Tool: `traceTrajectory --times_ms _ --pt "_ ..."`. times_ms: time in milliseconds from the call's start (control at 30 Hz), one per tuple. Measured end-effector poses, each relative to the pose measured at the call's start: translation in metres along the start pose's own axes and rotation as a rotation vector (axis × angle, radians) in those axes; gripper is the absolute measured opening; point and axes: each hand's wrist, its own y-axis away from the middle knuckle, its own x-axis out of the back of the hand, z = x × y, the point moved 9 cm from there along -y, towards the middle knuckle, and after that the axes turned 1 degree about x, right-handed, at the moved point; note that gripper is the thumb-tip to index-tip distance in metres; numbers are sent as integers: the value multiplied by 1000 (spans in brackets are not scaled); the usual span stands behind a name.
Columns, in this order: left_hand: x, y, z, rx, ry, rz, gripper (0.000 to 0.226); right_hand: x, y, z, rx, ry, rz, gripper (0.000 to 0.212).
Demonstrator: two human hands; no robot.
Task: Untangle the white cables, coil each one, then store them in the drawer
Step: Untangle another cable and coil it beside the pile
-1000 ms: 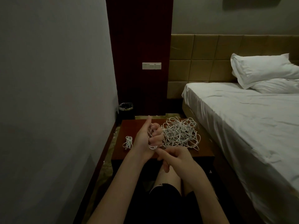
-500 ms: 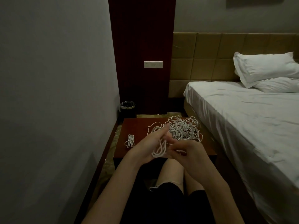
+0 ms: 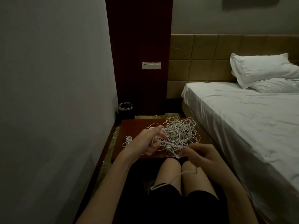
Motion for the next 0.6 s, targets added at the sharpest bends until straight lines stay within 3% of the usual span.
traceTrajectory --times_ms 100,233,433,600 --pt "-11 2 5 -29 32 -66 44 7 -4 -8 48 -126 196 22" --pt "-31 1 5 -76 113 -86 43 2 -6 -15 63 -24 321 24" --pt "-21 -5 6 -173 327 125 47 -44 -6 -24 55 -62 127 28" --pt "-20 -9 -3 -116 311 99 46 -50 -11 -22 20 52 97 30"
